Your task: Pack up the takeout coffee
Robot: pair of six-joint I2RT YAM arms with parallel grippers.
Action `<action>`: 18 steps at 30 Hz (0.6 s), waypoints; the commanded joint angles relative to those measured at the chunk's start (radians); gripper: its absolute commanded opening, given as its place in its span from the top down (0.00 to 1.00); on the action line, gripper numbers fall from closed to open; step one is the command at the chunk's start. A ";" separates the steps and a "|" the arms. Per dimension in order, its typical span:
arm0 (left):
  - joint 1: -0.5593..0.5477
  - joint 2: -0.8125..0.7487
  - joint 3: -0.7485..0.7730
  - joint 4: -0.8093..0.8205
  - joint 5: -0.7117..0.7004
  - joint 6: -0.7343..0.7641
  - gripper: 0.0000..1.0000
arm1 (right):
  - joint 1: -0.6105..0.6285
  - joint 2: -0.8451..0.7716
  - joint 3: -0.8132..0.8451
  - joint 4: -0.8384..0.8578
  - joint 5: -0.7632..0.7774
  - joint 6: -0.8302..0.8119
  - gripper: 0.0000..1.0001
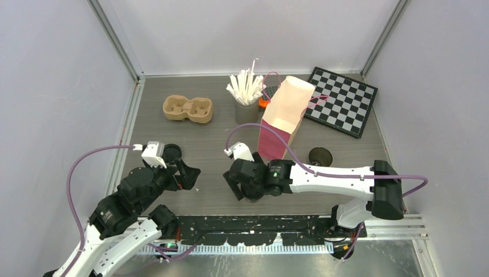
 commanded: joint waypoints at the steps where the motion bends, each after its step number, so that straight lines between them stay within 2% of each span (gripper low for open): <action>1: -0.005 -0.007 -0.002 0.018 -0.018 0.001 0.00 | -0.003 -0.007 -0.003 -0.010 0.023 0.038 0.09; 18: -0.005 -0.012 -0.003 0.014 -0.020 -0.005 0.00 | -0.035 -0.045 -0.095 0.029 -0.033 0.081 0.16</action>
